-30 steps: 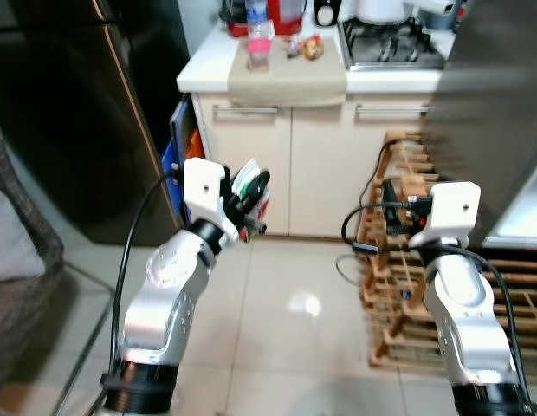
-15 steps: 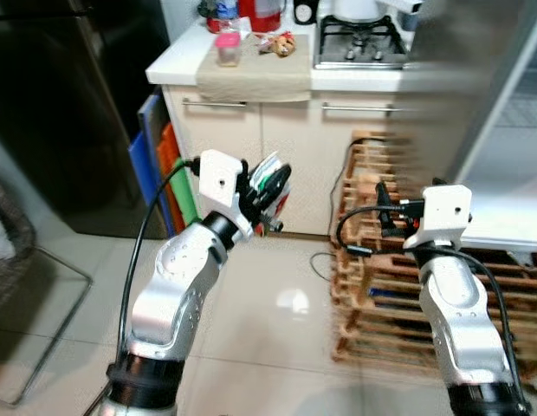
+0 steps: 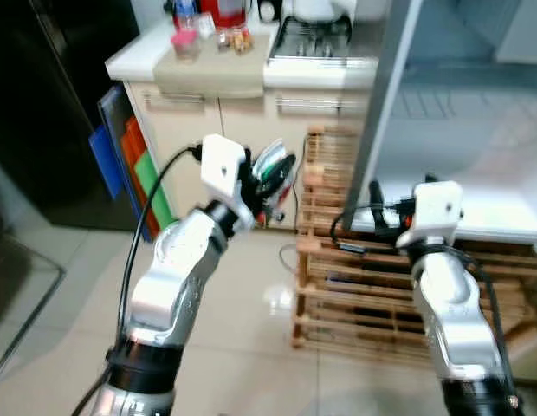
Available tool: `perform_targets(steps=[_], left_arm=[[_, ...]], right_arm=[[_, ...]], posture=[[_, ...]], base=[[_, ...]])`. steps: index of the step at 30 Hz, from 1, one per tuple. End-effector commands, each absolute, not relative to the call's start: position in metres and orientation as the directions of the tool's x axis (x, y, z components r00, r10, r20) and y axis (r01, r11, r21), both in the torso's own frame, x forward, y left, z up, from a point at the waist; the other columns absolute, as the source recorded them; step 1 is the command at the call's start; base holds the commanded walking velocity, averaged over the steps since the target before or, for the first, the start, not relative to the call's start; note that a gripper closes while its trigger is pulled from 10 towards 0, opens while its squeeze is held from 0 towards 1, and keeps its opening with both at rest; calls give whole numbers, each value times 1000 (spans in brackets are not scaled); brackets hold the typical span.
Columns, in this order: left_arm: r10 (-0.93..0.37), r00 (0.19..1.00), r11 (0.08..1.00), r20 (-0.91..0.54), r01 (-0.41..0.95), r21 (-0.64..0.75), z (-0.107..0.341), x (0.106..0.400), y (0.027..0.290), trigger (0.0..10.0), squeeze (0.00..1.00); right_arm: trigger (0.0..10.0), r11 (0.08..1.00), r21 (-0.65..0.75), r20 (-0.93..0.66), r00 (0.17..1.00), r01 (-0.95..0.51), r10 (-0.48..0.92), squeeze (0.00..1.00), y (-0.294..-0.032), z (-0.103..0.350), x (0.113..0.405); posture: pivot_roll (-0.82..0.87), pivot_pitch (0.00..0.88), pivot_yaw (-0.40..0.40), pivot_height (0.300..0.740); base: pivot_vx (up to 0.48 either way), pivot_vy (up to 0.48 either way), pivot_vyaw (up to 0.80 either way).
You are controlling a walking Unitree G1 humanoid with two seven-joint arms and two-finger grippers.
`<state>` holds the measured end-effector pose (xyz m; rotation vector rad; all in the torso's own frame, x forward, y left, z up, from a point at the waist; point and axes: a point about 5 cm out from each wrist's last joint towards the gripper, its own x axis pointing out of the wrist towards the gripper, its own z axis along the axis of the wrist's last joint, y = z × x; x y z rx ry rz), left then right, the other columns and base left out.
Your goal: Restocking fridge
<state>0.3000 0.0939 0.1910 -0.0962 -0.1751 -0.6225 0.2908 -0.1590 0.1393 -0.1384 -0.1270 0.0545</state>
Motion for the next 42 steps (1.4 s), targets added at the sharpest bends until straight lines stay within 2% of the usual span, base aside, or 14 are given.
perform_targets(steps=[1, 8, 13, 23, 33, 42], left_arm=[[-566, 800, 811, 200, 584, -38, 194, 305, 94, 10000, 0], [-516, 838, 844, 180, 533, -61, 191, 319, 103, 10000, 0], [-482, 866, 872, 133, 489, -30, 182, 328, 107, 10000, 0], [-472, 871, 877, 135, 479, -26, 178, 331, 102, 10000, 0], [-473, 872, 876, 131, 481, -37, 175, 339, 92, 10000, 0], [-462, 878, 878, 123, 473, -78, 172, 343, 92, 10000, 0]], right_arm=[[10000, 987, -155, 135, 990, -27, 48, 55, -164, 142, 293], [10000, 987, -158, 144, 988, -31, 54, 55, -165, 143, 292], [10000, 986, -153, 91, 992, -68, 83, 59, -167, 135, 286], [10000, 978, -182, 74, 990, -102, 117, 59, -164, 132, 282], [10000, 969, -206, 67, 986, -139, 156, 55, -158, 133, 276], [10000, 966, -215, 51, 987, -140, 155, 55, -163, 132, 270]], posture=[[-48, 0, 88, 740], [-56, 0, 92, 740], [-68, 0, 99, 740], [-85, 0, 93, 740], [-126, 0, 108, 740], [-132, 0, 92, 740]], base=[[0, -439, 0], [0, -436, 0], [178, -393, -334], [26, 0, -105], [0, 0, -523], [0, 0, 0]])
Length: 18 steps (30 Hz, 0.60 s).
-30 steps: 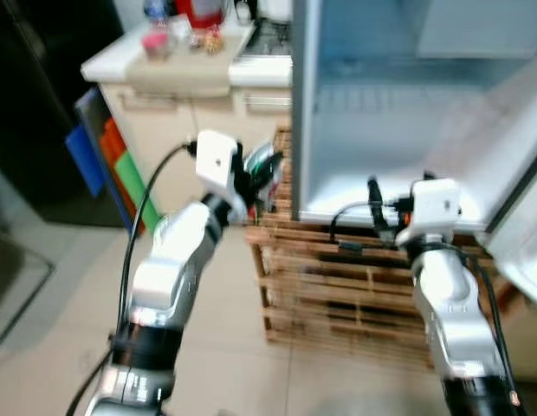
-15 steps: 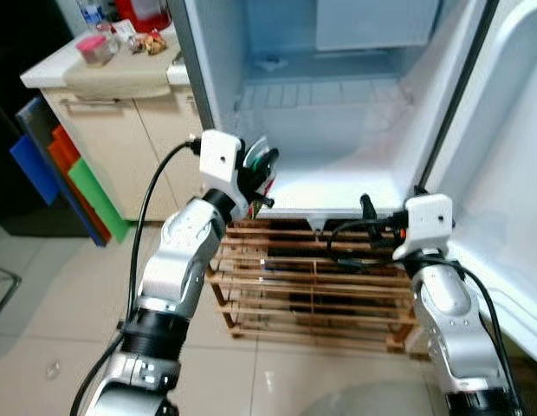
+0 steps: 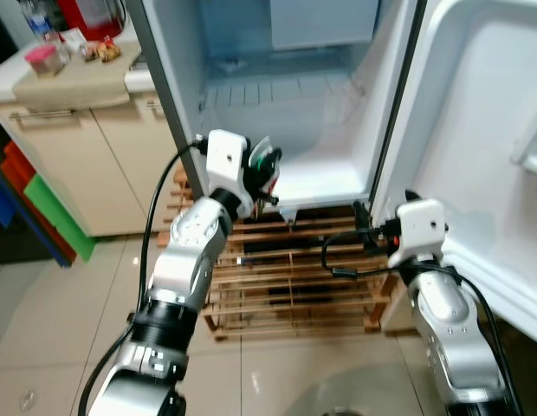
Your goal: Restocking fridge
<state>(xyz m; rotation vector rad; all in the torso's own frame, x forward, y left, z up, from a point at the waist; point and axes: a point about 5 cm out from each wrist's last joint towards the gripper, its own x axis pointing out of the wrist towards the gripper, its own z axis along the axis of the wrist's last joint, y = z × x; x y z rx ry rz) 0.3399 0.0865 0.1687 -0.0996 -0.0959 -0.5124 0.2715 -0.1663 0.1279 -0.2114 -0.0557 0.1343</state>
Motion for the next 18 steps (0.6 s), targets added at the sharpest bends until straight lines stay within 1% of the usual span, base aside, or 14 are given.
perform_targets(steps=[1, 4, 6, 8, 15, 18], left_arm=[[-439, 891, 887, 117, 450, -99, 169, 346, 95, 10000, 0], [-418, 902, 896, 110, 429, -110, 167, 349, 98, 10000, 0], [-412, 905, 899, 109, 423, -114, 166, 350, 99, 10000, 0], [-409, 906, 900, 108, 420, -116, 166, 352, 99, 10000, 0], [-439, 892, 886, 111, 450, -115, 167, 355, 95, 10000, 0], [-452, 886, 879, 106, 463, -117, 165, 356, 92, 10000, 0]], right_arm=[[10000, 965, -210, 30, 986, -154, 164, 59, -164, 129, 268], [10000, 963, -209, 25, 983, -170, 179, 59, -163, 129, 266], [10000, 962, -210, 24, 983, -175, 184, 63, -163, 129, 265], [10000, 960, -209, 20, 981, -185, 194, 59, -162, 128, 263], [10000, 960, -199, 12, 979, -199, 205, 63, -161, 126, 256], [10000, 959, -202, 15, 978, -202, 209, 59, -161, 126, 252]], posture=[[-135, 0, 84, 740], [-137, 0, 82, 740], [-138, 0, 80, 740], [-142, 0, 80, 740], [-151, 0, 88, 715], [-156, 0, 90, 711]], base=[[0, 0, -550], [0, 0, -510], [0, 251, -500], [0, 433, -494], [0, 436, -446], [0, 436, 0]])
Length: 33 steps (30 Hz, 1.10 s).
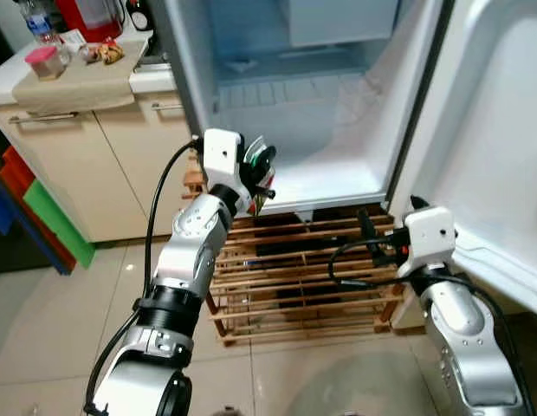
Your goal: Restocking fridge
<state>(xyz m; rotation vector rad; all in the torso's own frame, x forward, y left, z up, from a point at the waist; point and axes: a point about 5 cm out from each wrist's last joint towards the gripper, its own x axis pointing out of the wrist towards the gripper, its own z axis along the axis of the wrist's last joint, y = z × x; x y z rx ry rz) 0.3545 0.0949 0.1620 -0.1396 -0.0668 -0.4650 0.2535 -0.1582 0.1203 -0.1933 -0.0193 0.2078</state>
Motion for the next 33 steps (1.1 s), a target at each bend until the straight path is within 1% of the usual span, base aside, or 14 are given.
perform_targets(steps=[1, 5, 7, 12, 18, 22, 28, 33], left_arm=[[-454, 885, 878, 106, 464, -119, 165, 357, 92, 10000, 0], [-467, 879, 876, 100, 475, -86, 165, 357, 87, 10000, 0], [-505, 857, 860, 99, 510, -27, 166, 356, 77, 10000, 0], [-523, 844, 845, 119, 532, -58, 167, 354, 73, 10000, 0], [-524, 844, 843, 116, 533, -71, 164, 352, 69, 10000, 0], [-512, 851, 846, 114, 523, -105, 165, 356, 68, 10000, 0], [-522, 845, 842, 113, 532, -86, 167, 357, 65, 10000, 0], [-489, 867, 862, 96, 497, -98, 165, 360, 71, 10000, 0]], right_arm=[[10000, 958, -203, 14, 978, -202, 209, 59, -161, 126, 252], [10000, 958, -205, 15, 978, -203, 210, 63, -162, 127, 252], [10000, 957, -210, 15, 978, -200, 208, 63, -162, 127, 252], [10000, 961, -210, 10, 983, -179, 185, 67, -166, 126, 251], [10000, 965, -197, -7, 984, -174, 176, 63, -167, 124, 251], [10000, 964, -194, -15, 983, -182, 183, 63, -165, 122, 251], [10000, 966, -191, 5, 984, -172, 176, 67, -166, 124, 251], [10000, 965, -197, 5, 984, -173, 178, 67, -166, 124, 251]], posture=[[-156, 0, 89, 711], [-158, 0, 86, 711], [-158, 0, 86, 711], [-160, 0, 86, 711], [-156, 0, 88, 711], [-155, 0, 92, 711], [-162, 0, 101, 711], [-164, 0, 103, 711]], base=[[0, 439, 0], [0, 443, 0], [0, 0, 0], [0, 0, 0], [0, 0, -633], [0, 0, -634], [0, 0, -631], [68, 67, 0]])
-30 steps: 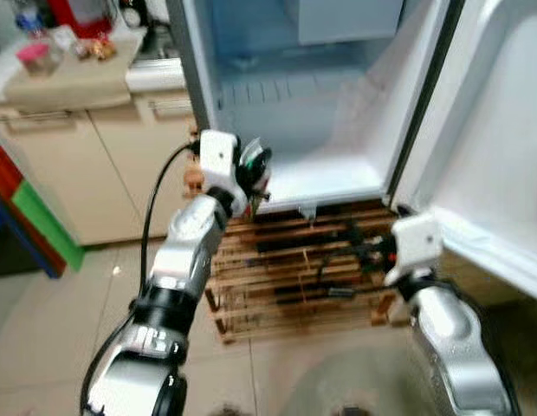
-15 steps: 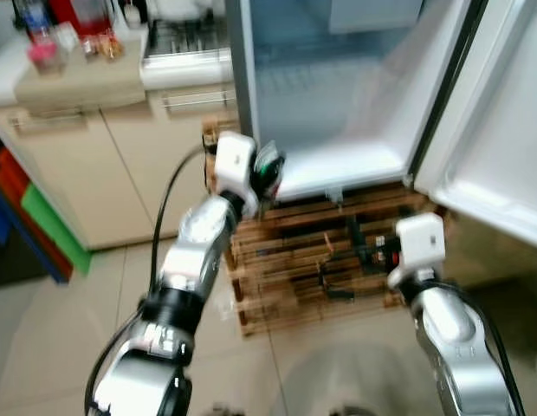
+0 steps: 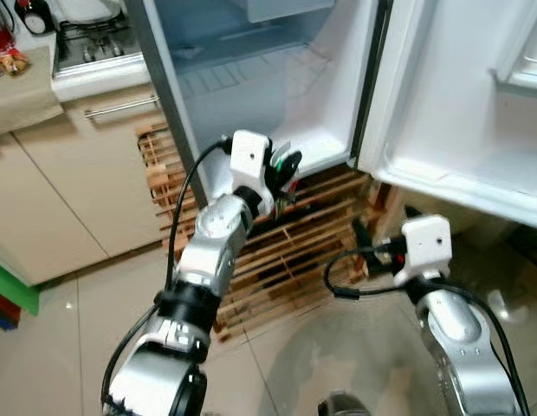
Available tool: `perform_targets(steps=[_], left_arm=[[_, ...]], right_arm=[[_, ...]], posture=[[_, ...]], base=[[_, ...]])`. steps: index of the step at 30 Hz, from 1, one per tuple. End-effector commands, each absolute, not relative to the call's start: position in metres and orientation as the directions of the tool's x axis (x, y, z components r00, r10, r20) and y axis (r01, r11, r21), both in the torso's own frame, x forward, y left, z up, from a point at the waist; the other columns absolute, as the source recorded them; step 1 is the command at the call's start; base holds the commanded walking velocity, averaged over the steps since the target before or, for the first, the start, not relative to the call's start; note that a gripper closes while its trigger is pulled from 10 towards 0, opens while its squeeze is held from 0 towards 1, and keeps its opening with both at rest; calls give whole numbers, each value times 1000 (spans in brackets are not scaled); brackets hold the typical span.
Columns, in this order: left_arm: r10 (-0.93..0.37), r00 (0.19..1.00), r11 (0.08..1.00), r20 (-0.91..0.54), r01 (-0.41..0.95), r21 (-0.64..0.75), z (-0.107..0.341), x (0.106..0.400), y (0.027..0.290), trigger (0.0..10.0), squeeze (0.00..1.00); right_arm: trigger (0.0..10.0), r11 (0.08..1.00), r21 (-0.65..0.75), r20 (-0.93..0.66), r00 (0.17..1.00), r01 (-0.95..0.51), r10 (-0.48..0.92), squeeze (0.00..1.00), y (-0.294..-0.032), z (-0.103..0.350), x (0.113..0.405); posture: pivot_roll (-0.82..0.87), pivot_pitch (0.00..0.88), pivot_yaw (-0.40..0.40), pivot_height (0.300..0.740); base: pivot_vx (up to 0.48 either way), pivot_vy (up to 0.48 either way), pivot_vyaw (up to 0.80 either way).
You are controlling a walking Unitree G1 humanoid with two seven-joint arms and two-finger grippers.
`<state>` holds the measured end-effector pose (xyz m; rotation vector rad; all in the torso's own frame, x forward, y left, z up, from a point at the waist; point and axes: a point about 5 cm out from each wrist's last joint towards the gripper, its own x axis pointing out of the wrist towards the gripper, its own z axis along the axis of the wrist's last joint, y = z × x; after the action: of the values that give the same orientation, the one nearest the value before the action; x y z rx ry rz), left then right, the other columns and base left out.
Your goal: Restocking fridge
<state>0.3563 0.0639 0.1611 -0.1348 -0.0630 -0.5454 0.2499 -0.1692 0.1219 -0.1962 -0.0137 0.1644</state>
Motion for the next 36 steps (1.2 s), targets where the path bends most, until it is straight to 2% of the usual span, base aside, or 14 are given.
perform_targets(steps=[1, 9, 21, 25, 31, 36], left_arm=[[-481, 872, 867, 89, 489, -98, 164, 361, 72, 10000, 0], [-513, 854, 852, 90, 519, -70, 164, 361, 65, 10000, 0], [-595, 799, 802, 89, 598, 0, 165, 356, 48, 10000, 0], [-621, 779, 783, 81, 621, 35, 164, 353, 38, 10000, 0], [-649, 753, 755, 114, 655, -29, 168, 350, 30, 10000, 0], [-645, 754, 755, 121, 654, -48, 170, 351, 29, 10000, 0]], right_arm=[[10000, 965, -198, 5, 984, -175, 179, 67, -166, 123, 251], [10000, 962, -201, 9, 982, -185, 191, 63, -165, 124, 252], [10000, 957, -205, -14, 979, -204, 206, 67, -161, 120, 249], [10000, 960, -196, 5, 979, -198, 203, 67, -161, 121, 248], [10000, 960, -196, 1, 979, -201, 205, 67, -161, 120, 249], [10000, 959, -198, -1, 978, -203, 207, 67, -161, 119, 251]], posture=[[-164, 0, 103, 711], [-162, 0, 104, 711], [-166, 0, 105, 711], [-165, 0, 106, 711], [-164, 0, 105, 711], [-166, 0, 104, 711]], base=[[337, 341, 0], [352, 326, 0], [463, 0, -55], [0, 0, -161], [0, 0, 0], [321, -249, 0]])
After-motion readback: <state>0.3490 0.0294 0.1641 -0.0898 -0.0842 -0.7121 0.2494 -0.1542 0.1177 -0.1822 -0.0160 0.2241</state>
